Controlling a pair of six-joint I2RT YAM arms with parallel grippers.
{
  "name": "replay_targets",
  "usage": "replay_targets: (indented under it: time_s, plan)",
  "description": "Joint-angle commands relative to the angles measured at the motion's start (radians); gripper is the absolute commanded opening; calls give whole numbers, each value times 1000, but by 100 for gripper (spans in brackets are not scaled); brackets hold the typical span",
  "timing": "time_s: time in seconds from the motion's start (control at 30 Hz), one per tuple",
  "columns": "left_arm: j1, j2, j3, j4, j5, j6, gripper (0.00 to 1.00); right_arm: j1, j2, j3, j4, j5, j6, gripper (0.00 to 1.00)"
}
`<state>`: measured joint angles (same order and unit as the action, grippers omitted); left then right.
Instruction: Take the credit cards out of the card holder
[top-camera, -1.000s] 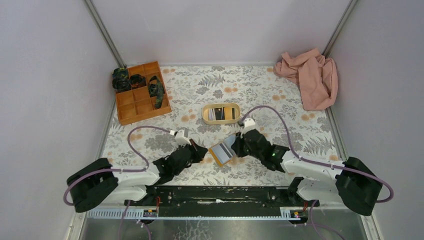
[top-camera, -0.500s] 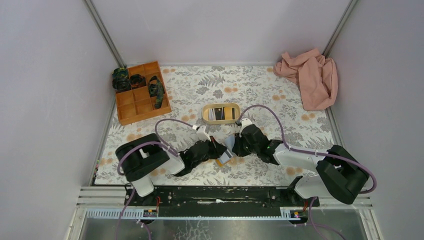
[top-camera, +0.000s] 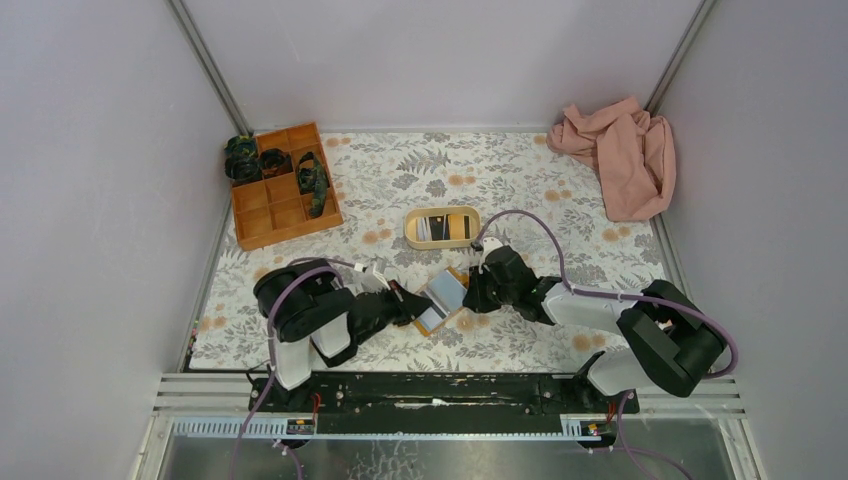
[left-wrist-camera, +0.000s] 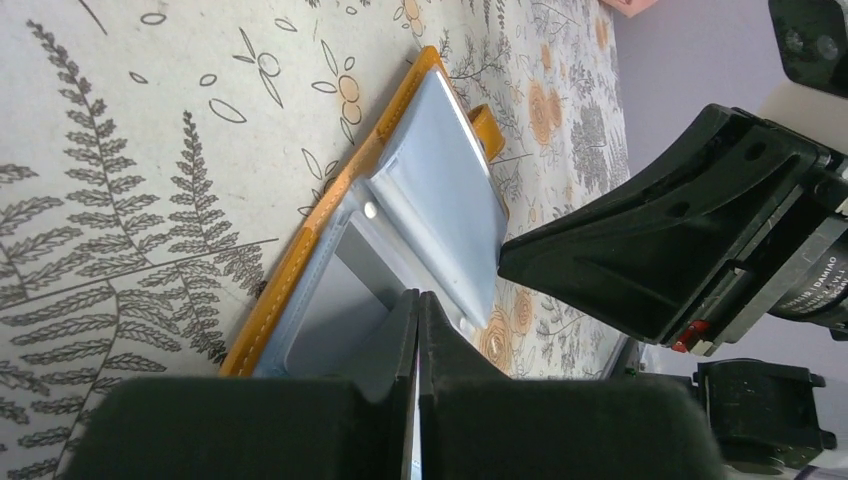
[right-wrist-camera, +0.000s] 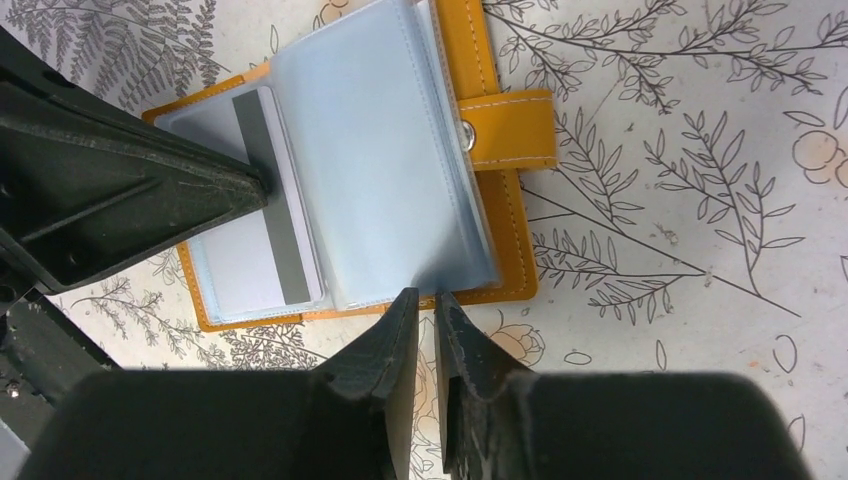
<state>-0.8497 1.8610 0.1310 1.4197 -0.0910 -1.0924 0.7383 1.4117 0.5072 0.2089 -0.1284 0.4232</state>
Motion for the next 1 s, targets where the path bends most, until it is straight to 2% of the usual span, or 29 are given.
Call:
replay_targets:
  time_s: [0.0, 0.13, 0.3, 0.43, 0.57, 0.67, 0.8, 0.97]
  plan:
    - [18, 66, -31, 102, 48, -12, 0, -9, -4, 15, 26, -60, -7, 18]
    - [22, 57, -13, 93, 74, 14, 0, -7, -35, 18, 37, -109, -13, 20]
    - [13, -77, 27, -65, 83, 82, 0, -7, -86, 30, 32, -126, -14, 20]
    - [-31, -202, 31, -133, 43, 118, 0, -7, -79, 58, 29, -147, -16, 20]
    - [-123, -274, 44, -224, -63, 102, 0, -6, -32, 97, 47, -195, -9, 21]
    - [-194, -257, 25, -211, -159, 42, 0, -4, 4, 121, 51, -218, -13, 25]
    - [-306, -180, -11, -207, -352, -59, 0, -4, 41, 139, 65, -227, -4, 38]
    - [-402, -50, -9, -110, -412, -139, 0, -4, 78, 165, 69, -231, -2, 40]
